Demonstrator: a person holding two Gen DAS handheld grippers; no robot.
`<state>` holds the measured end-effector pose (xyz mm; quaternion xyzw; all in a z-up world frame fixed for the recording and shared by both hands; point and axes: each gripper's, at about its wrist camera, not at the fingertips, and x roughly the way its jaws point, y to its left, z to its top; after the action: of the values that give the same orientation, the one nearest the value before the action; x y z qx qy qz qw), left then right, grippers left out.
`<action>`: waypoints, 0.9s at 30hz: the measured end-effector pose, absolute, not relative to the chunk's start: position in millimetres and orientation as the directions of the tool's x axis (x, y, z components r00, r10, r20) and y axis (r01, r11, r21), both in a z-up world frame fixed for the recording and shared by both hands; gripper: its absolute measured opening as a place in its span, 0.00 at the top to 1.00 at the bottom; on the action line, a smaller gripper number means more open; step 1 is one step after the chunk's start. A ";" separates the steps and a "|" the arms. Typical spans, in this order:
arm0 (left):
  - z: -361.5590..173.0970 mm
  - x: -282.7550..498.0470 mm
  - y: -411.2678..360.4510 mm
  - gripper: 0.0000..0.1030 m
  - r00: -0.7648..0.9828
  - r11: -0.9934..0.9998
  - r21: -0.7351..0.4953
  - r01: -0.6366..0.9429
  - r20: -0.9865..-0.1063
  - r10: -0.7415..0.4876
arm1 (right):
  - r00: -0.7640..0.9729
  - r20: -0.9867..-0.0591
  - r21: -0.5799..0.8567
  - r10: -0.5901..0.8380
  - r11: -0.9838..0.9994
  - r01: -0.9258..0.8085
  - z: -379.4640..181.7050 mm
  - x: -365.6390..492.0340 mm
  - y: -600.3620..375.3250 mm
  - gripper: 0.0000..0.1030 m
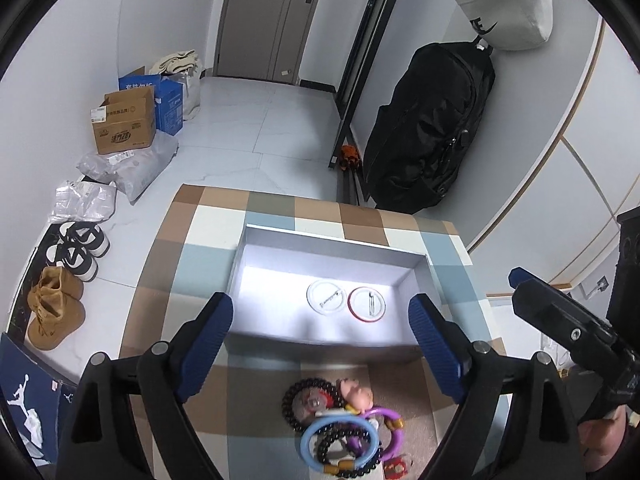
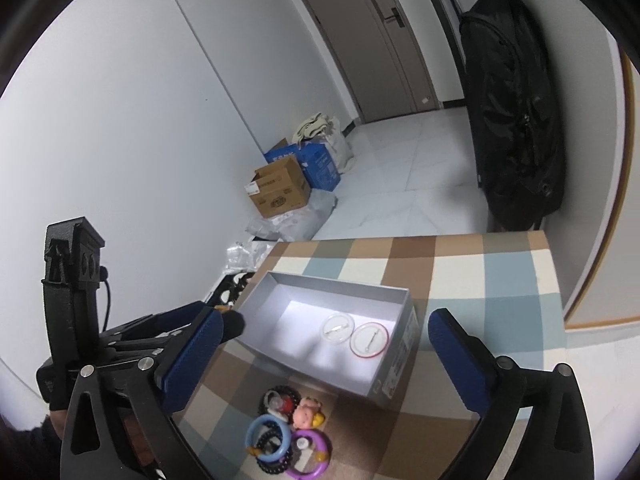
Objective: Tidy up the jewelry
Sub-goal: 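Move the left gripper to the light-blue ring bracelet and grasp it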
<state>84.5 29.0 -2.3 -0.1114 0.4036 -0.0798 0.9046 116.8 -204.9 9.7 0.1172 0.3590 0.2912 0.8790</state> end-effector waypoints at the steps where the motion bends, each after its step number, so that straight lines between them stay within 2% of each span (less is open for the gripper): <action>1: -1.8 80.8 29.4 0.16 0.666 0.963 -0.263 0.062 -0.708 -0.237 | 0.574 -0.563 0.413 0.594 0.804 -0.427 9.6 114.3 -205.6 0.00; 4: -1.2 71.4 29.2 0.16 0.671 0.962 -0.262 0.078 -0.699 -0.245 | 0.581 -0.568 0.400 0.582 0.813 -0.423 9.0 106.9 -207.7 0.00; 8: -6.3 64.1 32.2 0.08 0.665 0.960 -0.275 0.059 -0.706 -0.244 | 0.590 -0.577 0.373 0.564 0.825 -0.424 10.1 96.9 -208.9 0.00; 27: -48.2 44.9 11.9 0.08 0.496 0.957 -0.273 0.101 -0.820 -0.286 | 0.589 -0.593 0.370 0.549 0.836 -0.407 10.0 80.7 -219.5 0.00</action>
<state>44.9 11.9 -48.2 -0.0947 0.4892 -0.1125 0.8597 80.7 -219.5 10.0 0.0977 0.3645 0.2696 0.8860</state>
